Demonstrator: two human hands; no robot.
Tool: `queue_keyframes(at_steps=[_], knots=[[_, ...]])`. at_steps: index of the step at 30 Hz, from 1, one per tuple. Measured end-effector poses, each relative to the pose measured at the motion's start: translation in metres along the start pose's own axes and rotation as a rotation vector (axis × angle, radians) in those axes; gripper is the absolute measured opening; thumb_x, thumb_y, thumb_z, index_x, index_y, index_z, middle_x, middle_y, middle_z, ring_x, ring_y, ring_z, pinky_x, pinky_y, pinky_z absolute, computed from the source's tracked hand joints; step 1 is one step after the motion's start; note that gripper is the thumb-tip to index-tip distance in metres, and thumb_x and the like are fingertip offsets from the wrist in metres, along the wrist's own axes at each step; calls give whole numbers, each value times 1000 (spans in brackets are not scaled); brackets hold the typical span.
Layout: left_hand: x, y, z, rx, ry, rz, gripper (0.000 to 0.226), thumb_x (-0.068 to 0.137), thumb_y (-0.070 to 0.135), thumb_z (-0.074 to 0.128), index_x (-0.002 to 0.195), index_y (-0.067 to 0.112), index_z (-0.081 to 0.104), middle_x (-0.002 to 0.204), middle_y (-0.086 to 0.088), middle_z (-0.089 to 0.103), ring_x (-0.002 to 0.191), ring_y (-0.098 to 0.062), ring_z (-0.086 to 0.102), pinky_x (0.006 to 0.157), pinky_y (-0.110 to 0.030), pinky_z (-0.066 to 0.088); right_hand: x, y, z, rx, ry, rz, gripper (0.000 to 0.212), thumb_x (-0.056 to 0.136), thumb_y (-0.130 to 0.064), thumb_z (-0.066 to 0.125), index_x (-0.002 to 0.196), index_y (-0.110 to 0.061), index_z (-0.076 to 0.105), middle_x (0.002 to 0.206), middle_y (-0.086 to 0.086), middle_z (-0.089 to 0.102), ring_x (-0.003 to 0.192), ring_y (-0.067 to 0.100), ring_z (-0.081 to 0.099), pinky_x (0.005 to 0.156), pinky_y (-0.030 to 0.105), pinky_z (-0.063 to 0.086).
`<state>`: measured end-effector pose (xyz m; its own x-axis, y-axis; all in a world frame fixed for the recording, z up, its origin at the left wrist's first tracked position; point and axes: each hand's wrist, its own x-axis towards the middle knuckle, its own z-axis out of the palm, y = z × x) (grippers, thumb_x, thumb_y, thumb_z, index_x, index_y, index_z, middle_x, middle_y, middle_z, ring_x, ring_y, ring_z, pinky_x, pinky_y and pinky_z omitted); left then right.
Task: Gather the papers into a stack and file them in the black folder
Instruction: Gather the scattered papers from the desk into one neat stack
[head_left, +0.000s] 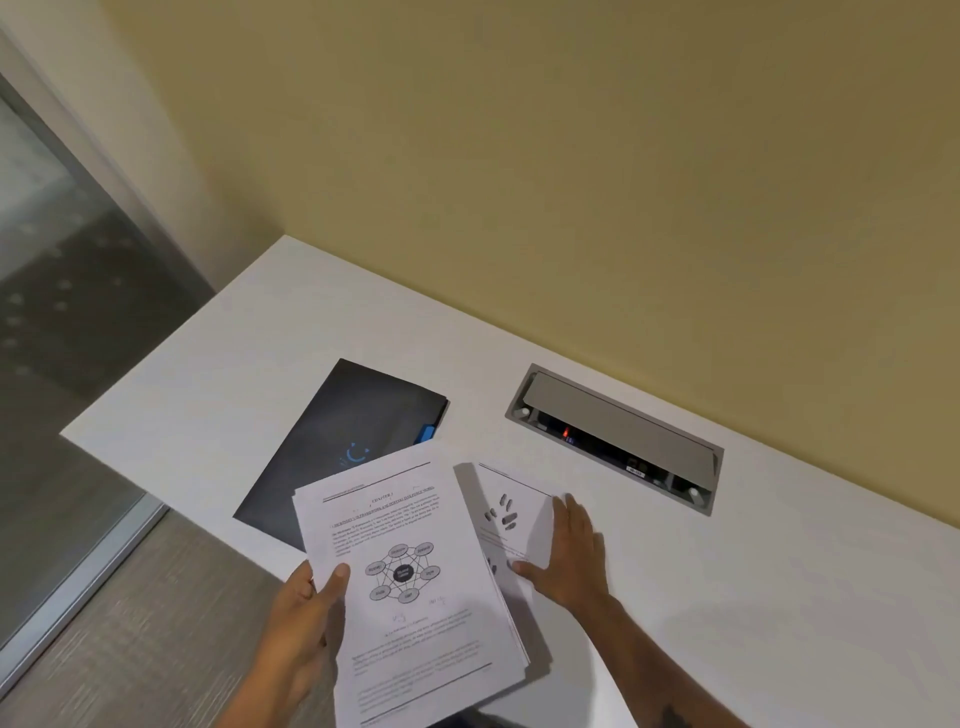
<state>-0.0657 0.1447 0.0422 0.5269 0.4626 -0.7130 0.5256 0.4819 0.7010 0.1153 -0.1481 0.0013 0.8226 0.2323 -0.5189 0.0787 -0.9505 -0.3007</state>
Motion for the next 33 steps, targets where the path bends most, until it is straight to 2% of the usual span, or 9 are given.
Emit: queue_keyframes(at_steps=[6, 11, 19, 23, 25, 27, 29, 31, 33], knots=[[-2, -5, -10, 12, 52, -11, 21, 105, 24, 65, 109, 37, 81, 115, 2, 85, 100, -25, 83, 79, -46, 65, 19, -8, -2, -125, -42, -43, 138, 79, -73, 75, 169, -11, -10, 179, 7, -14, 166, 35, -8, 130, 65, 12], [1, -6, -13, -7, 56, -7, 19, 105, 23, 66, 119, 29, 77, 117, -3, 85, 102, -28, 83, 86, -51, 63, 21, -12, 6, -142, -41, -65, 131, 83, -69, 74, 169, -12, -7, 180, 6, -6, 166, 36, -4, 130, 66, 13], [-4, -1, -9, -32, 47, -11, 19, 103, 21, 67, 108, 33, 81, 114, -2, 85, 94, -23, 84, 76, -44, 62, 8, -11, 14, 131, 96, 46, 123, 73, -46, 95, 166, -22, 18, 153, 4, 54, 142, 28, 49, 121, 48, 39], [-6, 1, -6, -20, 44, -4, 18, 103, 22, 69, 109, 35, 80, 115, -1, 85, 94, -21, 84, 75, -44, 63, -2, 0, 18, 314, 152, 201, 127, 71, -28, 99, 167, -20, 16, 145, 7, 64, 130, 35, 65, 112, 51, 51], [-6, 3, -3, -13, 26, -5, 19, 103, 22, 69, 108, 35, 81, 115, 0, 85, 95, -22, 84, 73, -42, 63, -7, 7, 20, 440, 163, 258, 113, 77, -17, 96, 164, -19, 25, 141, 6, 67, 126, 38, 69, 102, 50, 58], [-7, 3, 2, -14, 6, -7, 19, 103, 20, 68, 112, 32, 80, 117, -1, 85, 98, -23, 84, 73, -41, 63, -8, 19, 23, 518, 170, 280, 77, 84, -10, 90, 149, -16, 50, 126, 8, 76, 113, 36, 75, 87, 40, 62], [-7, 2, 9, -23, -4, -5, 19, 103, 19, 69, 116, 28, 79, 118, -2, 85, 98, -24, 84, 71, -39, 64, -9, 30, 21, 523, 184, 265, 21, 90, -10, 84, 105, -9, 70, 97, 8, 75, 95, 35, 74, 68, 28, 52], [-7, 3, 18, -31, -28, -2, 19, 104, 18, 68, 119, 25, 77, 118, -1, 84, 99, -23, 84, 69, -38, 66, -11, 36, 17, 582, 207, 243, 29, 93, -12, 80, 76, -13, 58, 77, 2, 60, 79, 29, 63, 62, 24, 42], [-9, 6, 29, -28, -64, 11, 21, 105, 18, 66, 122, 25, 76, 119, 2, 84, 100, -18, 83, 68, -35, 67, -15, 43, 10, 721, 224, 217, 27, 96, -11, 77, 76, -19, 61, 76, -6, 62, 72, 9, 63, 61, 14, 45]])
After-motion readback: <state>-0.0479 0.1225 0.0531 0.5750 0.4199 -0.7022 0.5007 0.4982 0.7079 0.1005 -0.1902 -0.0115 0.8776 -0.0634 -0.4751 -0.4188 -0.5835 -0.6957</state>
